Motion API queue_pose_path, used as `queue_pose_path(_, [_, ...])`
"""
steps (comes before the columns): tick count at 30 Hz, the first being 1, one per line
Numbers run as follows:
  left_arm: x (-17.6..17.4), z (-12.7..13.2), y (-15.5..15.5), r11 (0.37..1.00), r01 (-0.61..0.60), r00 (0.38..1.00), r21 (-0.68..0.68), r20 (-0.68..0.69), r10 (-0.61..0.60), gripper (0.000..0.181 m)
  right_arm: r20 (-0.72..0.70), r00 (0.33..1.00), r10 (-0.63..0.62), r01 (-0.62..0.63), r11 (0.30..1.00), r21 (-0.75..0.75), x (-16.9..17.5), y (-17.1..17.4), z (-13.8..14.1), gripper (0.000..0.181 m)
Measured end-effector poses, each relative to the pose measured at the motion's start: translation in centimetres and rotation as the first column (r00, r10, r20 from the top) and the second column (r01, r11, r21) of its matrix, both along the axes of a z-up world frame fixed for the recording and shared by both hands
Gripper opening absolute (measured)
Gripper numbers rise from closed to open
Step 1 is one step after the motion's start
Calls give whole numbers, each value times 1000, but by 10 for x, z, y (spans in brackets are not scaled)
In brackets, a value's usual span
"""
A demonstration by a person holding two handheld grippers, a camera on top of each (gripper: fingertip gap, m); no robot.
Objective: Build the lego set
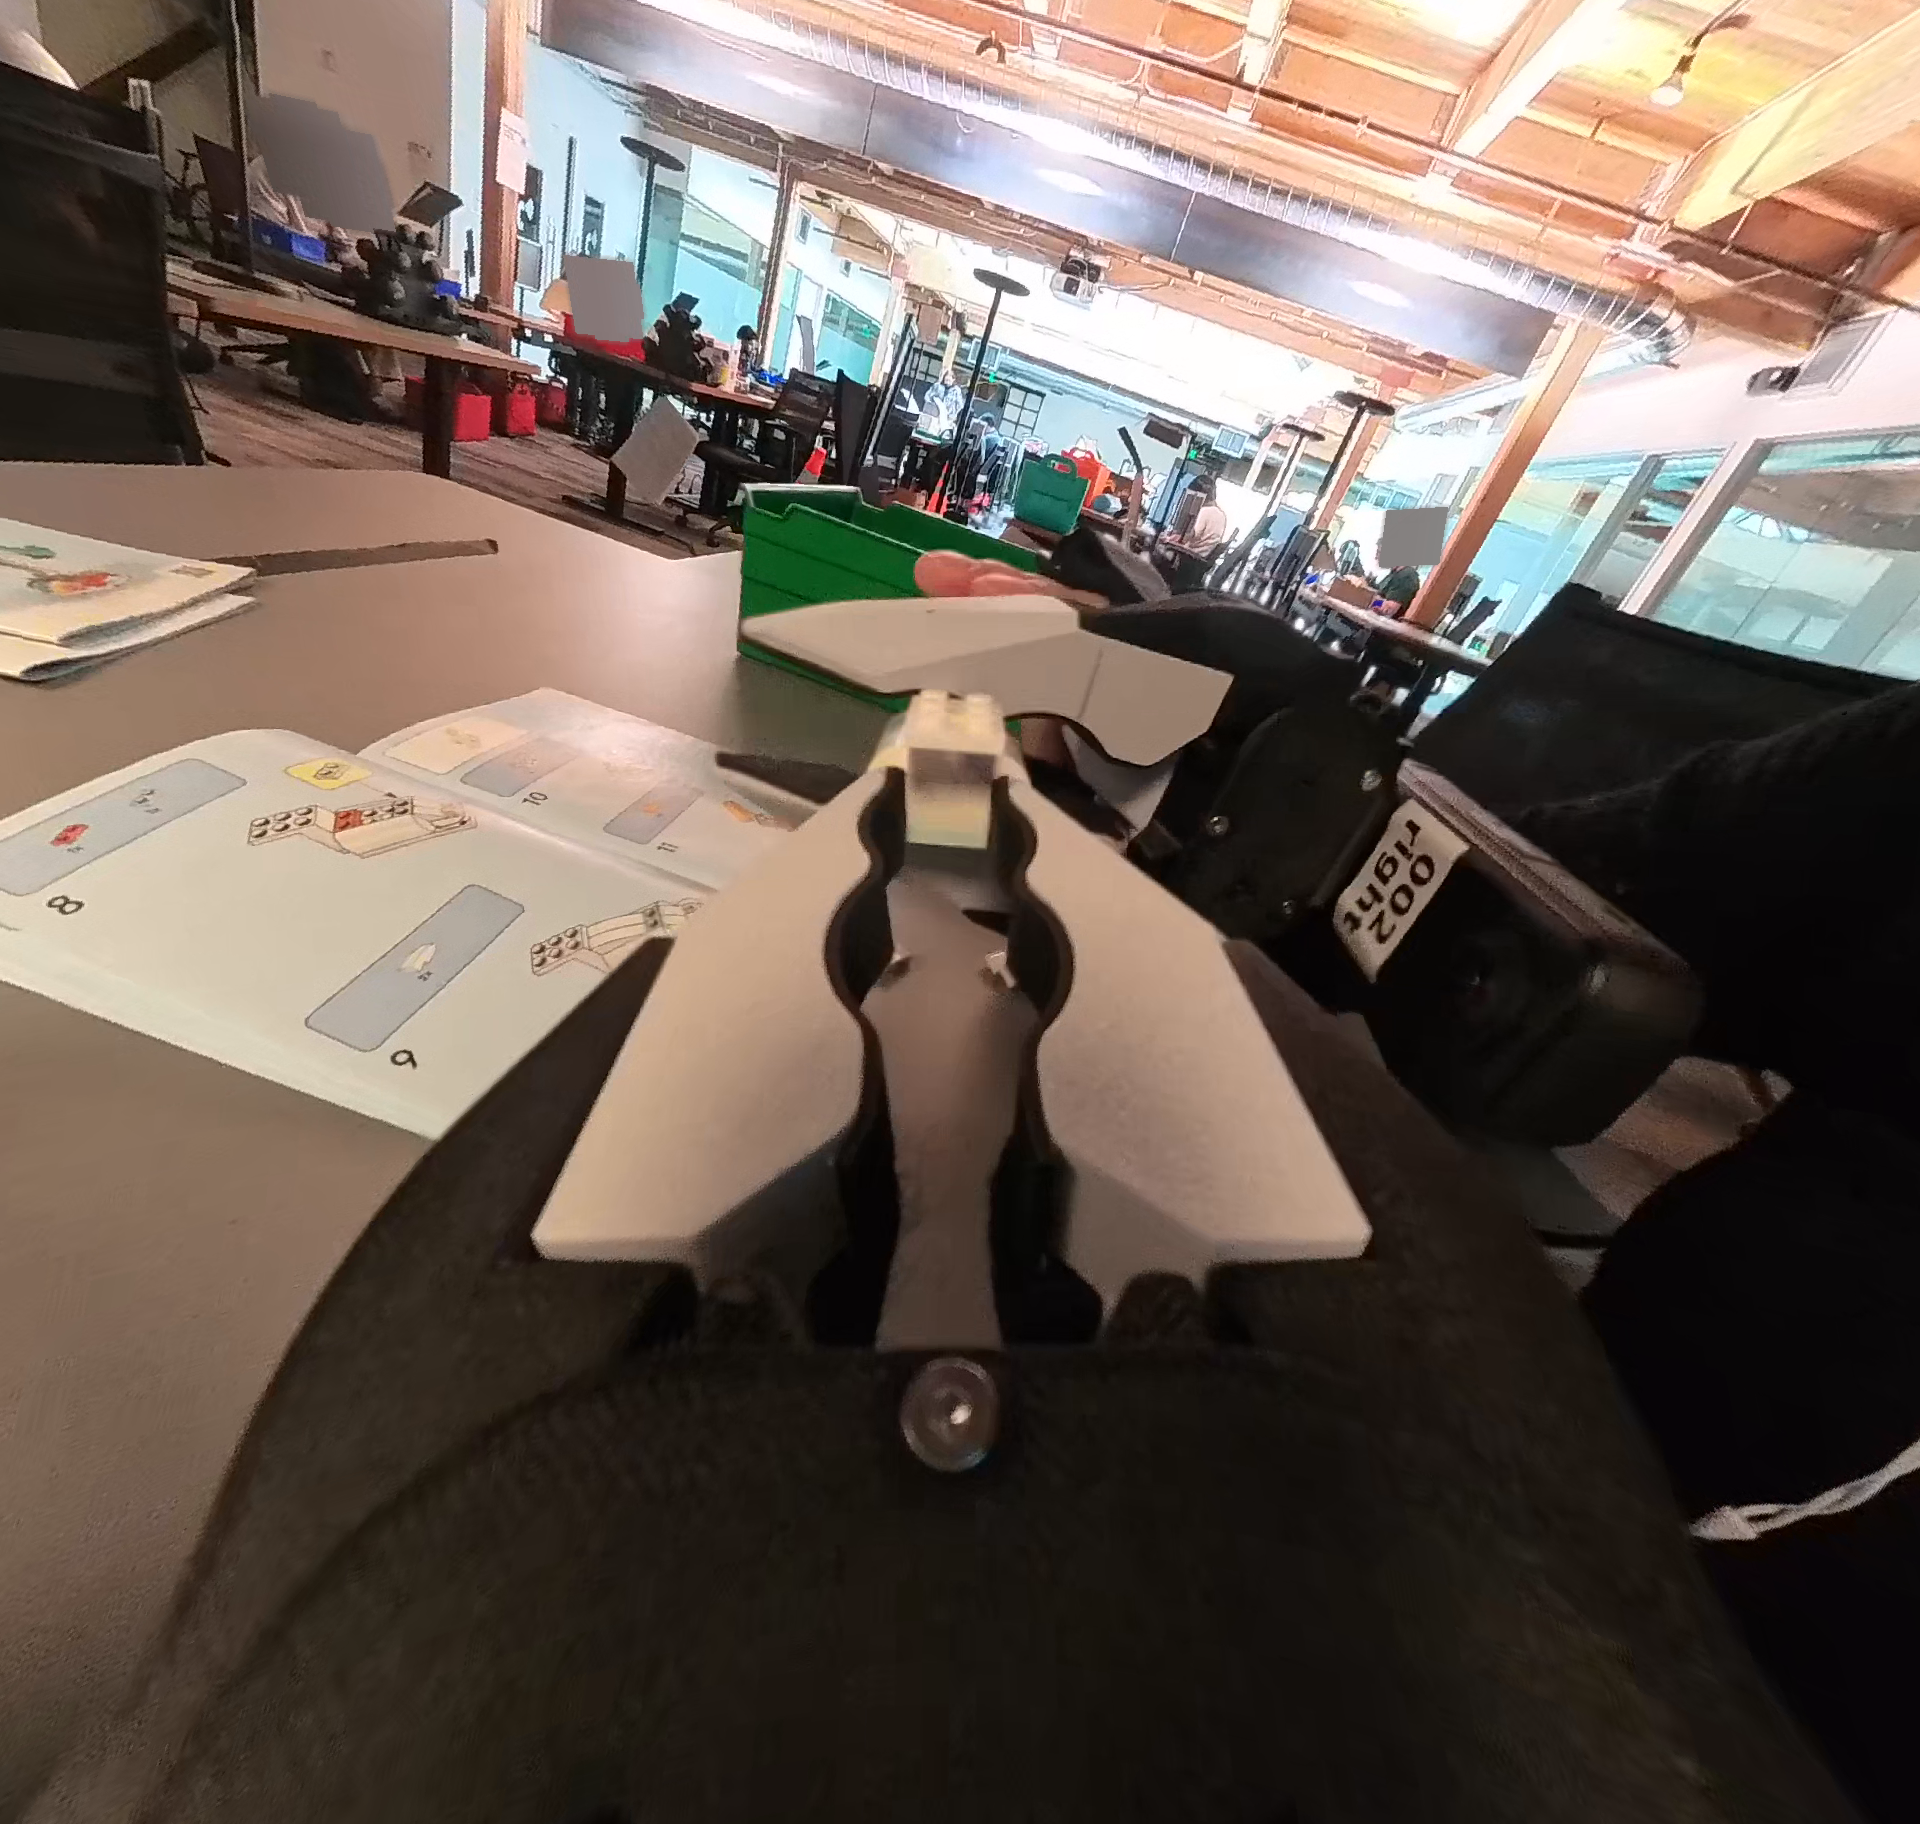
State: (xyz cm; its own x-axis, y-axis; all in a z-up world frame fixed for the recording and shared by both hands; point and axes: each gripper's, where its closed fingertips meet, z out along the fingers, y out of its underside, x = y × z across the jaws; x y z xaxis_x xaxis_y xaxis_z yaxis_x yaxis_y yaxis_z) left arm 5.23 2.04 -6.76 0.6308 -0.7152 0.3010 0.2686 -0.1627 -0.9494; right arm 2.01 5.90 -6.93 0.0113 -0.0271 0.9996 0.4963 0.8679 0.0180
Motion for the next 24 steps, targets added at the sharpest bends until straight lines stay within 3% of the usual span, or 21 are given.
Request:
queue_pose_path(6, [-2,-1,2,1000,-6,1000,-17,20,6,15,-5,1000,26,-26,999,-28,-1,-3,-2,28])
queue_pose_path(16, [-8,4,2,1000,-10,998,-15,55,10,15,-65,989,132,-144,963,-229,6,-7,3,31])
queue_pose_path(24, [-7,5,1,1000,2,998,-9,55,-2,15,-58,987,153,-161,968,-190,7,-8,3,22])
